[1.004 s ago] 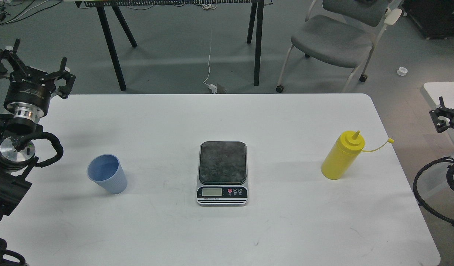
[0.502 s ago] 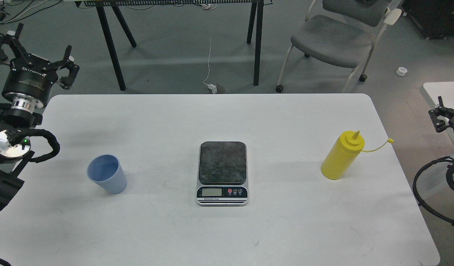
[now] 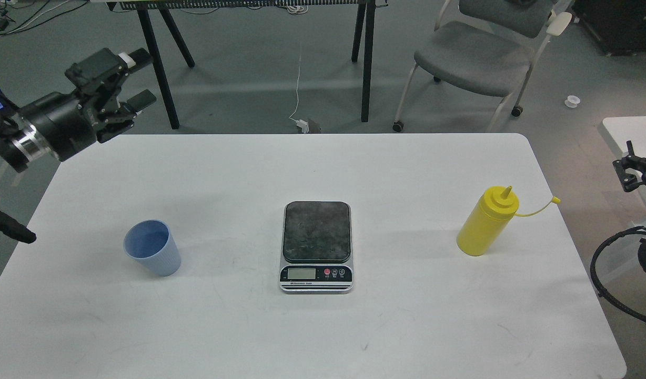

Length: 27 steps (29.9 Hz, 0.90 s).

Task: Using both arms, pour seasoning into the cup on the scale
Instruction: 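Move the left gripper down toward the blue cup, then grasp the blue cup with the left gripper and lift it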

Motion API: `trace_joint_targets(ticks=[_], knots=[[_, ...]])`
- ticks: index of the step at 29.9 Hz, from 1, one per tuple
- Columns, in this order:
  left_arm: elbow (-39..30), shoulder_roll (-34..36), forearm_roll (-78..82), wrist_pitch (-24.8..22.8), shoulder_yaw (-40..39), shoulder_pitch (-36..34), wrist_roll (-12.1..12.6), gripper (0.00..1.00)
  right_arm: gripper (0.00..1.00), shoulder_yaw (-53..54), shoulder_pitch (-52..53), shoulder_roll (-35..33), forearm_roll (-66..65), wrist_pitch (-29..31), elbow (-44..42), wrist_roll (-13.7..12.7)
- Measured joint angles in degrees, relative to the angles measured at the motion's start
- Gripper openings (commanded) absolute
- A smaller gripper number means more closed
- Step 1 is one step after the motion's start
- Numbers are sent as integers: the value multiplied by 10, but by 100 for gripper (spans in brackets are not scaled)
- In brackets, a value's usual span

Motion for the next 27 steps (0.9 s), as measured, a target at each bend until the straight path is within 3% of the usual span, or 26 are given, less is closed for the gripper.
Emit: trace_joint_targets(ticks=[8, 12, 21, 27], knots=[[-2, 13, 387, 75, 7, 37, -8, 87, 100, 1, 0, -5, 1, 0, 14, 0], [2, 23, 524, 107, 48, 53, -9, 80, 100, 2, -1, -8, 1, 0, 14, 0], [23, 47, 586, 143, 165, 52, -9, 67, 100, 2, -1, -7, 0, 0, 14, 0], [50, 36, 586, 144, 193, 54, -9, 40, 100, 1, -1, -6, 0, 0, 14, 1]])
